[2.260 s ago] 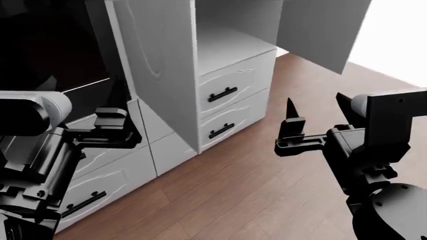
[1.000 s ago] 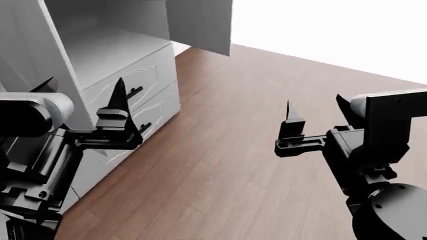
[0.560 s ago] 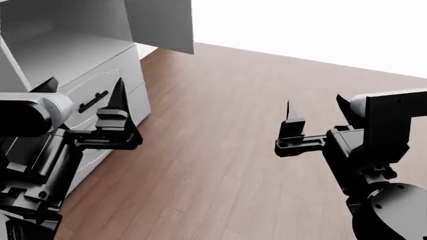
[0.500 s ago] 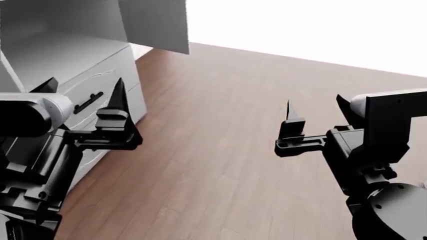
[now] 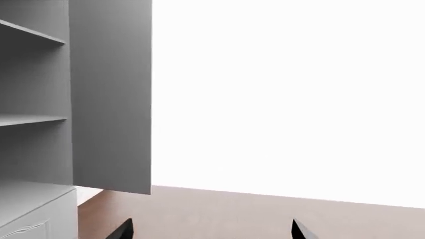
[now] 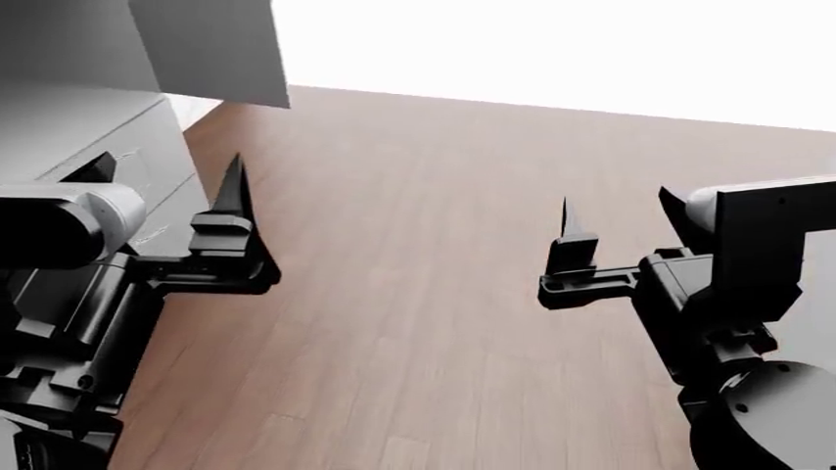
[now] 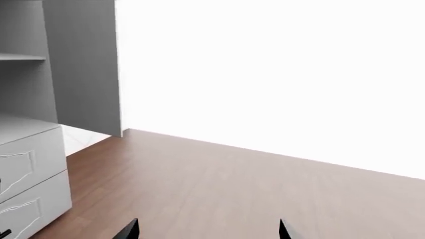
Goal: Pick the lemon from the counter and place it in the cabinet.
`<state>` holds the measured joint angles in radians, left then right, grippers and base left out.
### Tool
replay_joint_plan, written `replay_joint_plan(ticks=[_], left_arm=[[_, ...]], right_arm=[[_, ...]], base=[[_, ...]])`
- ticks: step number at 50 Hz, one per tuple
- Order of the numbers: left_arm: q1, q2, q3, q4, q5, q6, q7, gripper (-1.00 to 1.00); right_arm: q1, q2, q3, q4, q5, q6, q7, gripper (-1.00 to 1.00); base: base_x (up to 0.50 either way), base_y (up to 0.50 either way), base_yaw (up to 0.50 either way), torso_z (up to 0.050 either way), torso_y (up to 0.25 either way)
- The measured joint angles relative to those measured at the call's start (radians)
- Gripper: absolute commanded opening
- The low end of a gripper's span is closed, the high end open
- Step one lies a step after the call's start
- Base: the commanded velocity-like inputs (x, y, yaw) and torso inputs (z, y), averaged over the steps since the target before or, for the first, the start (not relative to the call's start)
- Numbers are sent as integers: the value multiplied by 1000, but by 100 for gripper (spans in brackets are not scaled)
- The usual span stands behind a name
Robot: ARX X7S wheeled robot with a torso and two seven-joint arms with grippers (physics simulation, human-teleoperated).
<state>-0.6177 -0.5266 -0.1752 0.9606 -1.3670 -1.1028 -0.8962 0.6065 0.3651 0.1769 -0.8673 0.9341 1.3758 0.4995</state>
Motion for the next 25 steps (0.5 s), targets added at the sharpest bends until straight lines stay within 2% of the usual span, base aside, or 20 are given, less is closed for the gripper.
replay_joint_plan(ticks=[25], left_arm=[[4,-14,9,0,-7,18,-8,100]], right_arm=[[3,13,-13,14,19,-18,22,100]], base=[[-13,103,-500,0,0]])
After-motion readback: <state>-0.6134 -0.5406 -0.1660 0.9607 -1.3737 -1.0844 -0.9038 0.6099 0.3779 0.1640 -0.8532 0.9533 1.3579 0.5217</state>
